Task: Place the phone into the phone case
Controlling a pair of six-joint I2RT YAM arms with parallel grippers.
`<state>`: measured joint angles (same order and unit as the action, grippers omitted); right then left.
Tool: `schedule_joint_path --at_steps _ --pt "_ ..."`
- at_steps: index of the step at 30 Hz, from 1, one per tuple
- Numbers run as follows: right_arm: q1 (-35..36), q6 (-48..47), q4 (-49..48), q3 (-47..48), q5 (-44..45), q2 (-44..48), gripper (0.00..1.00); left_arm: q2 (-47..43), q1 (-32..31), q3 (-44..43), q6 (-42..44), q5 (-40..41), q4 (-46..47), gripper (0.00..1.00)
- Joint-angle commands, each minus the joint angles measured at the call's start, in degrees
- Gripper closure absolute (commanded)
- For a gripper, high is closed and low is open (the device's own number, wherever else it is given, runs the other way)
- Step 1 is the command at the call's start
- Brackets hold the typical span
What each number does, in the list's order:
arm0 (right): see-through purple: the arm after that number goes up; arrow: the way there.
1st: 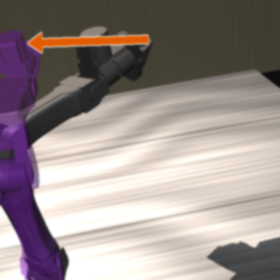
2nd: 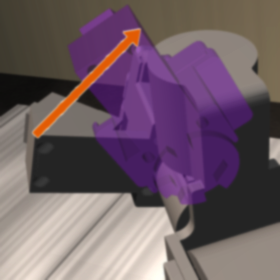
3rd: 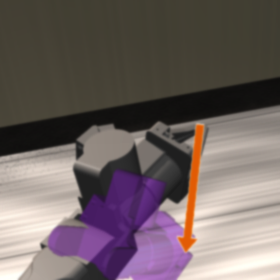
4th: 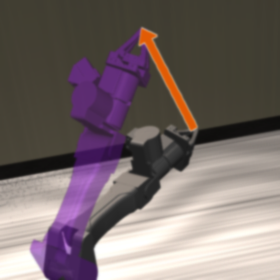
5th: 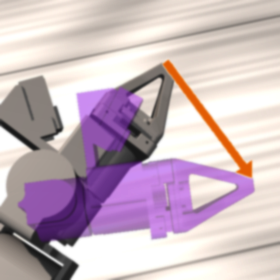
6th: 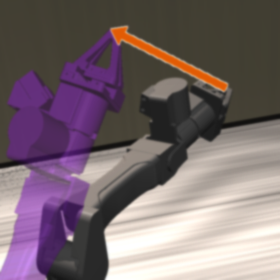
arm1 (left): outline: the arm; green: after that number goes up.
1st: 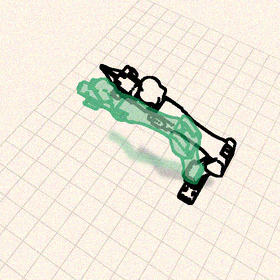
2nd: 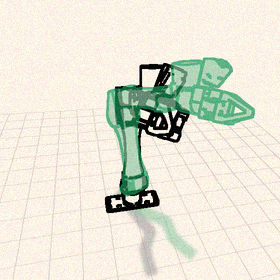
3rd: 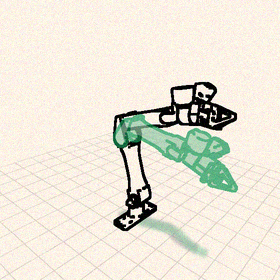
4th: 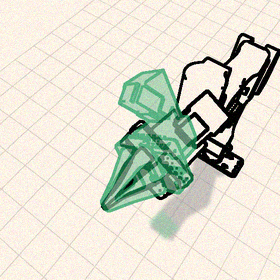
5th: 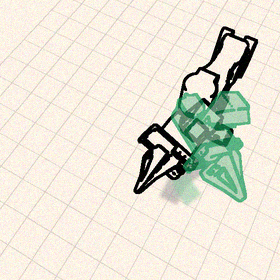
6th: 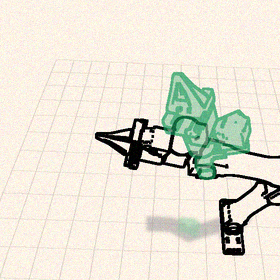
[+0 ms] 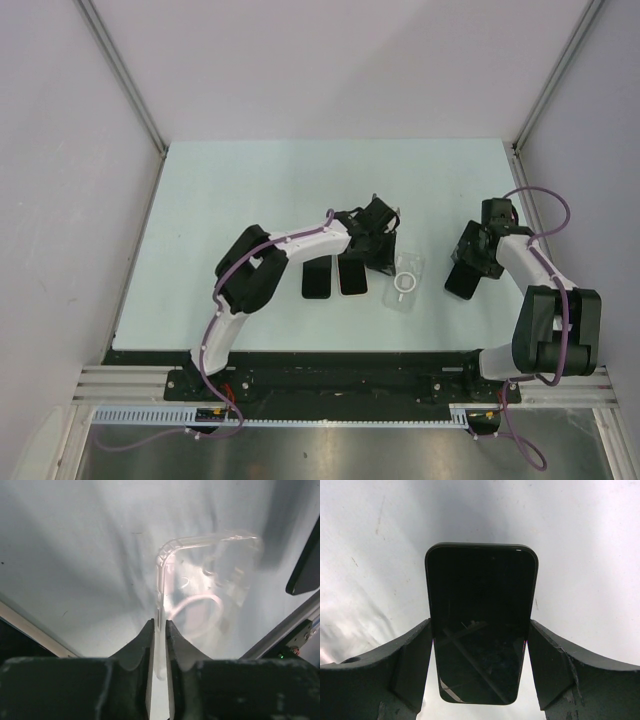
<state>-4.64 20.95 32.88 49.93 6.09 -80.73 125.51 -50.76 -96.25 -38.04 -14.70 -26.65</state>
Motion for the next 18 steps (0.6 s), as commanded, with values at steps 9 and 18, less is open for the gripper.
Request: schedule_joint_path --at_steps 9,18 --pt "6.6 2.3 -0.5 0.5 -5.5 5.1 0.61 -6.7 0.3 -0.4 2.5 -2.2 2.7 0.19" --pt "24.3 11.4 -6.9 0.9 -1.0 4.3 0.62 -28.3 5.7 15.3 5.7 5.5 1.2 0.0"
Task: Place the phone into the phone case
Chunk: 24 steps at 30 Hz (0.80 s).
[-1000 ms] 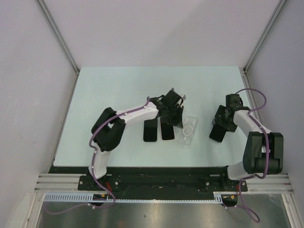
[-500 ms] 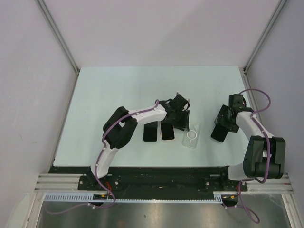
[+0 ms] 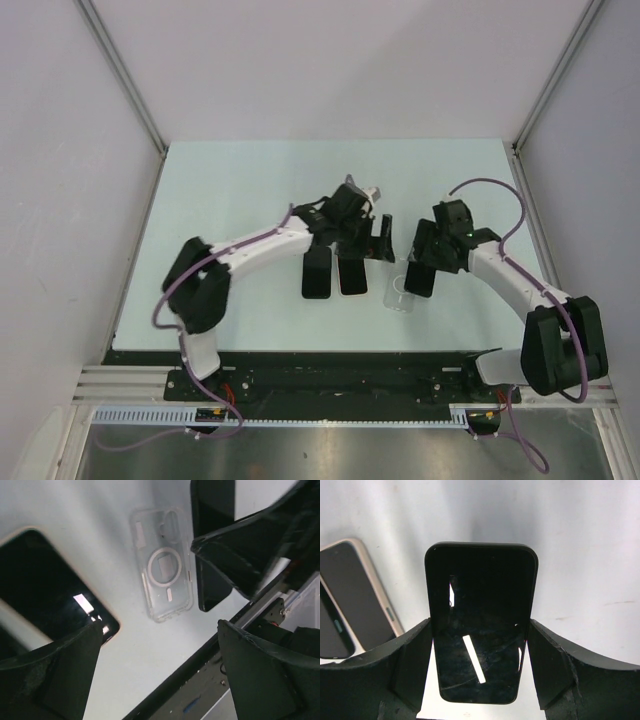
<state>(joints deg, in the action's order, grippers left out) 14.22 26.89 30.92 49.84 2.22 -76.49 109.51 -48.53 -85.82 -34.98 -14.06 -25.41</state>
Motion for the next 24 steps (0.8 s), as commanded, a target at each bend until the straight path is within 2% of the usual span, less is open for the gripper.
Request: schedule_joint_path --at_steps 1,7,8,9,11,15,24 --pt "6.8 6.4 -5.5 1.0 5.1 -0.2 0.62 -14.0 4.3 7.4 3.2 5.2 -0.2 0.0" --pt "13.2 8.5 -6.4 1.0 13.7 -2.2 0.61 -24.1 10.4 11.6 11.3 8.9 -7.0 0.0" --pt "13.4 9.0 -6.0 1.0 14.2 -2.6 0.62 -25.9 10.9 12.2 12.5 10.5 -8.2 0.0" --pt "13.6 9.7 -6.0 1.0 14.7 -3.0 0.61 -26.7 10.9 12.8 14.5 15.6 -8.7 0.0" --pt "14.7 10.5 -6.6 1.0 16.0 -4.2 0.61 -28.4 10.9 14.8 15.6 18.9 -8.8 0.0" --pt "16.4 11.4 -6.6 1.0 17.9 -5.5 0.6 -28.5 10.9 14.4 17.9 15.9 -11.0 0.0" --pt "17.6 13.2 -4.7 1.0 21.9 -6.7 0.59 -31.7 11.1 16.8 19.9 15.8 -10.1 0.0"
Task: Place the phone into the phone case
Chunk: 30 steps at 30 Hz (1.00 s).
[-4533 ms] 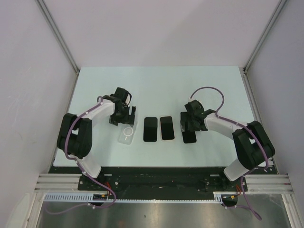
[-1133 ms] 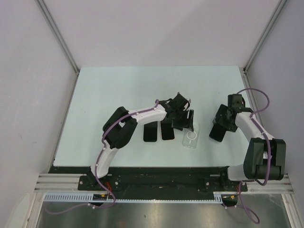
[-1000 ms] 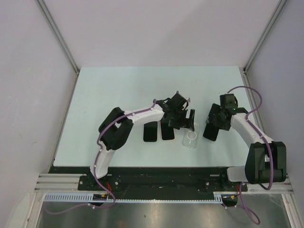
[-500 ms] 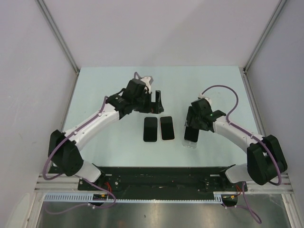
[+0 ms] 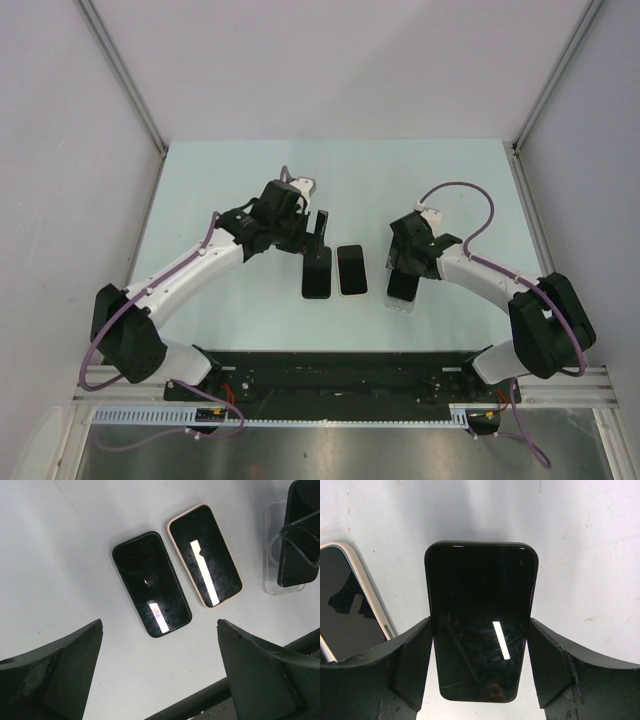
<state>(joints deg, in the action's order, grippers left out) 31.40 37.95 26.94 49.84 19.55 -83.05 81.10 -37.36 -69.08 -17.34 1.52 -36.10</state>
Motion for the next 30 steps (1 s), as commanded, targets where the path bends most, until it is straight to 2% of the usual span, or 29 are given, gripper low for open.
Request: schedule_joint_path --at_steps 1,30 --pt "0.6 2.2 -0.5 1.0 5.1 -0.3 0.59 -3.3 -0.1 0.2 2.2 0.2 0.7 0.01" --pt "2.1 4.4 -2.2 -1.6 4.3 -2.2 0.5 -2.0 0.2 0.6 1.9 -1.1 0.7 0.0"
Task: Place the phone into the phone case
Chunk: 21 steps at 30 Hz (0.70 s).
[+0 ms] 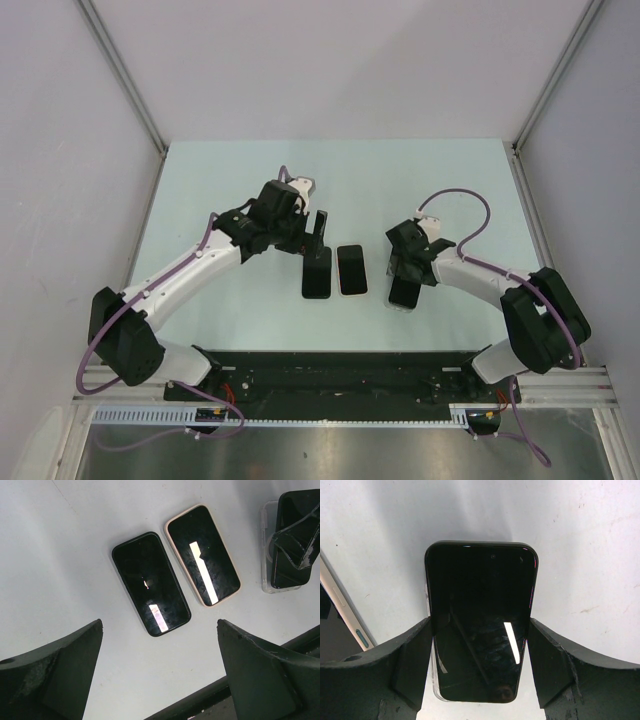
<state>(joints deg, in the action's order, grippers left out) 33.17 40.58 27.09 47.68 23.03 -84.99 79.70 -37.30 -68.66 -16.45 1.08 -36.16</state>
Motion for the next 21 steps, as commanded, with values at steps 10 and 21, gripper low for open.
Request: schedule_joint_path --at_steps 10,21 --pt "0.2 2.3 -3.6 0.6 -0.6 -2.1 0.5 -0.7 0.4 0.2 1.1 -0.6 0.7 0.0" --pt "0.5 2.8 -3.8 0.6 0.1 -2.8 0.46 -0.8 0.5 0.2 1.1 -0.6 0.6 0.0"
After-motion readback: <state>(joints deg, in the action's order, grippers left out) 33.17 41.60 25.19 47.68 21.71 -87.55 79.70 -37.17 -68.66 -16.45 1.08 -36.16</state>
